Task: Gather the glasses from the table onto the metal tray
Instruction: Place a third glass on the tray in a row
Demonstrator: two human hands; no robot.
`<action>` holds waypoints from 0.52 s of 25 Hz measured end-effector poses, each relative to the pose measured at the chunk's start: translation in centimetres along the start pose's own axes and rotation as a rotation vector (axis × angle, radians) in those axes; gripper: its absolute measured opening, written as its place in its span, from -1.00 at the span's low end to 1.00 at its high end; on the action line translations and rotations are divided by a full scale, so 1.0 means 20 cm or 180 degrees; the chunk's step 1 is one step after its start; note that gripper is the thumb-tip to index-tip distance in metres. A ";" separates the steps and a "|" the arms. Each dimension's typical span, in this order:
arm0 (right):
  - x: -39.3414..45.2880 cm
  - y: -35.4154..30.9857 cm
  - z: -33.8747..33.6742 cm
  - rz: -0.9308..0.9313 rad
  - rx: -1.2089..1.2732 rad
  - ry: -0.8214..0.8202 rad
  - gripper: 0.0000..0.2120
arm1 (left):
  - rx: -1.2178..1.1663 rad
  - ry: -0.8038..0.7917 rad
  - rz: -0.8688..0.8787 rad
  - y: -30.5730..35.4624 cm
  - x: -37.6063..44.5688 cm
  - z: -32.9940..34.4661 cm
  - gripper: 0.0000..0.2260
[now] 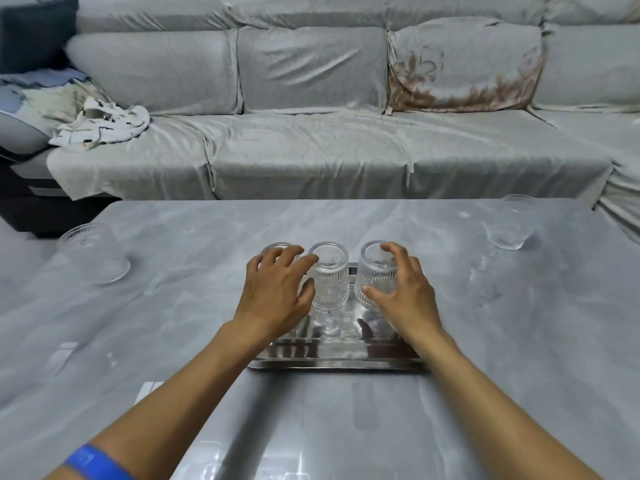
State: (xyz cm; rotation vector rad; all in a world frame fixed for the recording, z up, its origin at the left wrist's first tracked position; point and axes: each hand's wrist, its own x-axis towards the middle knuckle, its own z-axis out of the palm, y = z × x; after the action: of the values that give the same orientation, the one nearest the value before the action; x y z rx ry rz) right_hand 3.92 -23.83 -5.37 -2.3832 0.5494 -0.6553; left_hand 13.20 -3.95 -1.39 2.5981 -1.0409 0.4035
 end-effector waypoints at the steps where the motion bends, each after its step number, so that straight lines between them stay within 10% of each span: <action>1: 0.00 0.00 0.02 -0.0069 -0.0084 -0.0010 -0.30 | 0.0033 0.0005 0.0019 0.00 0.00 0.00 -0.64; 9: -0.02 0.02 0.04 -0.0148 -0.0178 -0.0099 -0.15 | 0.0105 0.0017 0.0170 -0.01 -0.02 0.03 -0.56; 13: -0.06 -0.15 -0.04 -0.0539 -0.0212 0.0688 -0.26 | -0.0200 0.0421 -0.0162 -0.05 -0.09 0.01 -0.53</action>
State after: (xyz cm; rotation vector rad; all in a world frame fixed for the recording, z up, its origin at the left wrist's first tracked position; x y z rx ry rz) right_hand 3.18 -21.25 -3.26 -2.4553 0.4682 -0.9922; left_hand 12.69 -2.26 -2.35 2.4993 -0.9266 0.5142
